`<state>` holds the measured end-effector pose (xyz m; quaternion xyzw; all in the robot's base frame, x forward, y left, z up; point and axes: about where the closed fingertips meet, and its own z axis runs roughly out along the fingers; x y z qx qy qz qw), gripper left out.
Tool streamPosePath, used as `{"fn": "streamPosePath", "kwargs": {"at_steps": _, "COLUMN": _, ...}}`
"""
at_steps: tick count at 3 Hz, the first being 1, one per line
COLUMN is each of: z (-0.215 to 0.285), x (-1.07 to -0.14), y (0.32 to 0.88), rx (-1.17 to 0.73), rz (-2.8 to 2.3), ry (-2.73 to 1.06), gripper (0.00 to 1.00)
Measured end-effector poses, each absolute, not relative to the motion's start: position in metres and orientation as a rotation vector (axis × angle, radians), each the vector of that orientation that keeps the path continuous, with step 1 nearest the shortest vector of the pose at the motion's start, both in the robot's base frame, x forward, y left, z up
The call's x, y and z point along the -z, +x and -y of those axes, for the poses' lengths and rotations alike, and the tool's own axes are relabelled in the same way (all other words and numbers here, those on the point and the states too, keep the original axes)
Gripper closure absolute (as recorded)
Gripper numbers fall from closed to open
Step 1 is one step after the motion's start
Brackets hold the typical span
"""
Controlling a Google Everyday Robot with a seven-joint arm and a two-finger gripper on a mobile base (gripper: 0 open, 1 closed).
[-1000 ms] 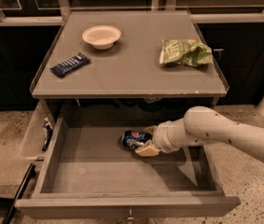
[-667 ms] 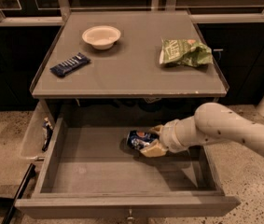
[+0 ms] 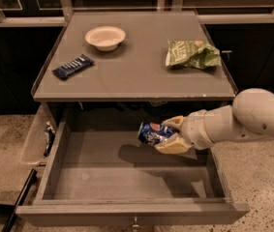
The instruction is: Pick pepsi can from top drawer and place on counter
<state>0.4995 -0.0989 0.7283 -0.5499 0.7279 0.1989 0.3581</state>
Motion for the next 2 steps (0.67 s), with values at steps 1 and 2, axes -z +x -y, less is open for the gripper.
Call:
{"fn": "streamPosePath", "kwargs": {"at_steps": 1, "z": 0.102, "x": -0.773, "y": 0.484, "rx": -0.479, "rz": -1.819, "ry": -1.458, "gripper": 1.00}}
{"fn": "streamPosePath", "kwargs": {"at_steps": 2, "z": 0.100, "x": -0.823, "y": 0.481, "rx": -0.405, "rz": -1.751, "ry": -1.505, "gripper": 1.00}}
